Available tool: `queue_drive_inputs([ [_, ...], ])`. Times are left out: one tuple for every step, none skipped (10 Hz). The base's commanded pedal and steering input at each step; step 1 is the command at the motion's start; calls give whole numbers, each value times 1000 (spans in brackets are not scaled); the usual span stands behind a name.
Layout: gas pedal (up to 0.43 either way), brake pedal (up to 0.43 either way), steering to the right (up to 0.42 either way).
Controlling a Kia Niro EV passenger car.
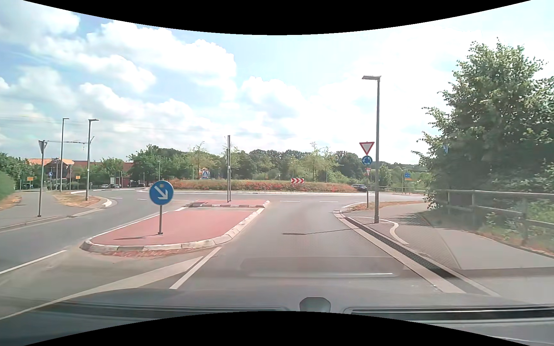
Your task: Follow the waypoints while adhering to traffic rules and regulations
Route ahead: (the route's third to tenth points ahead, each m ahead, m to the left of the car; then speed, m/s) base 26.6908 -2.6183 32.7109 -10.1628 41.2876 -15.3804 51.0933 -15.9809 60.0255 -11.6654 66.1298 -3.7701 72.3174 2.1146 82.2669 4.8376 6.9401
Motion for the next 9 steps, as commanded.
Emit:
queue_drive_inputs([
  [20, 0, 6],
  [0, 0, 6],
  [0, 0, 6],
  [0, 0, 7],
  [0, 0, 9],
  [0, 0, 12],
  [0, 0, 16],
  [0, 0, 18],
  [0, 0, 20],
])
